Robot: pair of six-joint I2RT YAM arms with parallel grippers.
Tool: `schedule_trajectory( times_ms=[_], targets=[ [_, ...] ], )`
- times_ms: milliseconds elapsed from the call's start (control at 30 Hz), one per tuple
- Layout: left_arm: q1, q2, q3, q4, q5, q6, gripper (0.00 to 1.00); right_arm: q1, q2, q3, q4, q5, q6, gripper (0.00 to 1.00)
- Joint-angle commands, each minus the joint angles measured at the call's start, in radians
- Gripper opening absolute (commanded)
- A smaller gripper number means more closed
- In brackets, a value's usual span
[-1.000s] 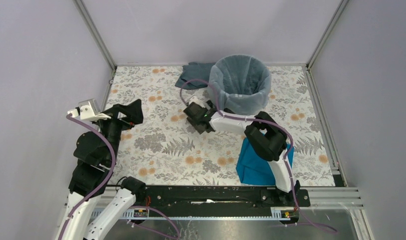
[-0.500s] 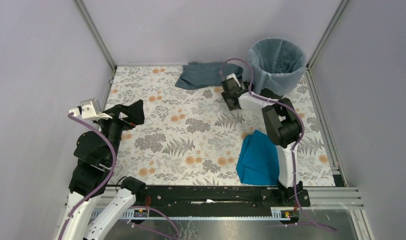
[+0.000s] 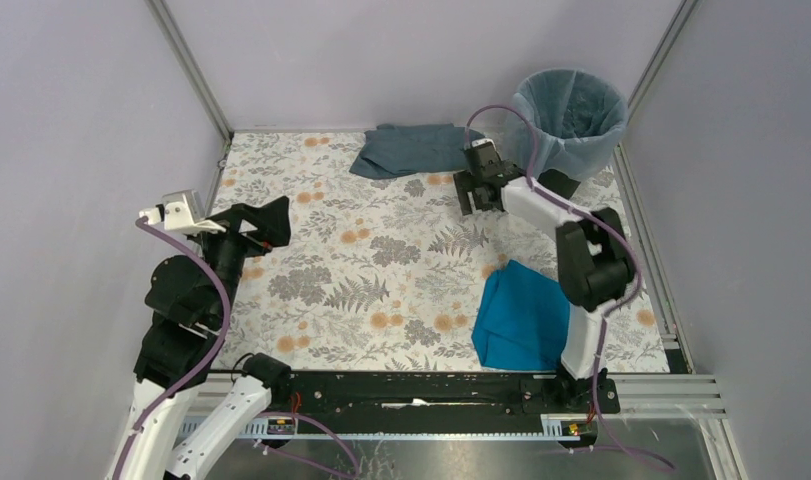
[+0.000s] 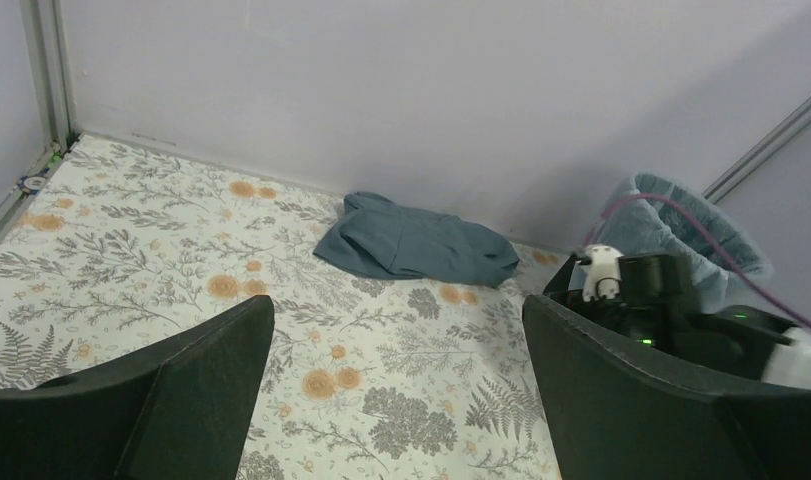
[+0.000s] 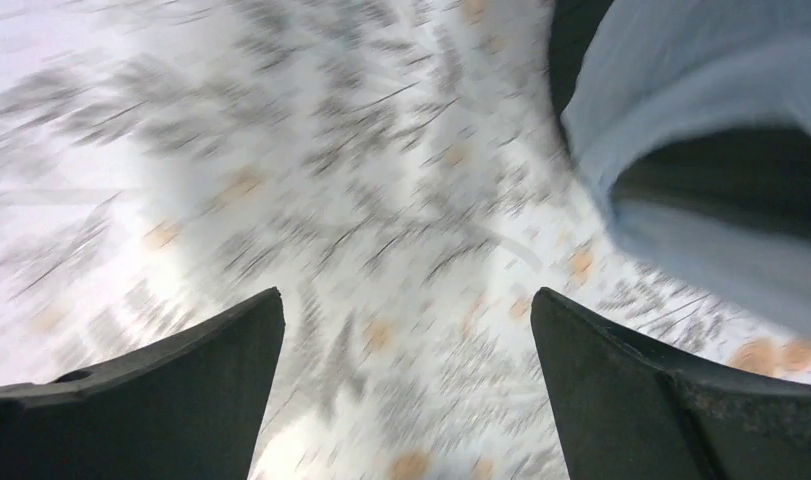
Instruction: Put the trash bags into the trash bin
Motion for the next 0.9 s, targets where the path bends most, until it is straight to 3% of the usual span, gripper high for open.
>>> schedule_trajectory(
  times_ms=[0, 200, 267, 400, 600, 867],
  targets=[
    [0.005, 0.027, 0.057, 0.004, 0.028, -0.006, 0.99, 0.072, -0.268, -0.09, -0.064, -0.286, 0.11, 1.0],
    [0.005, 0.045, 0.114, -0.06, 0.007, 0.006, 0.99, 0.099, -0.575, -0.179, -0.104, -0.631, 0.183, 1.0],
    [0.005, 0.05, 0.144, -0.072, -0.002, 0.022, 0.99, 0.1, -0.697, -0.202, -0.095, -0.674, 0.202, 1.0],
    [0.005, 0.108, 0.292, -0.119, 0.001, 0.076, 0.99, 0.1, -0.912, -0.159, -0.153, -0.615, 0.184, 1.0],
    [0.005, 0.199, 0.503, -0.162, 0.073, 0.104, 0.99, 0.099, -1.09, -0.024, -0.257, -0.42, 0.164, 1.0],
    [0.005, 0.236, 0.568, -0.128, 0.108, 0.12, 0.99, 0.099, -1.224, 0.023, -0.276, -0.277, 0.183, 1.0]
  ],
)
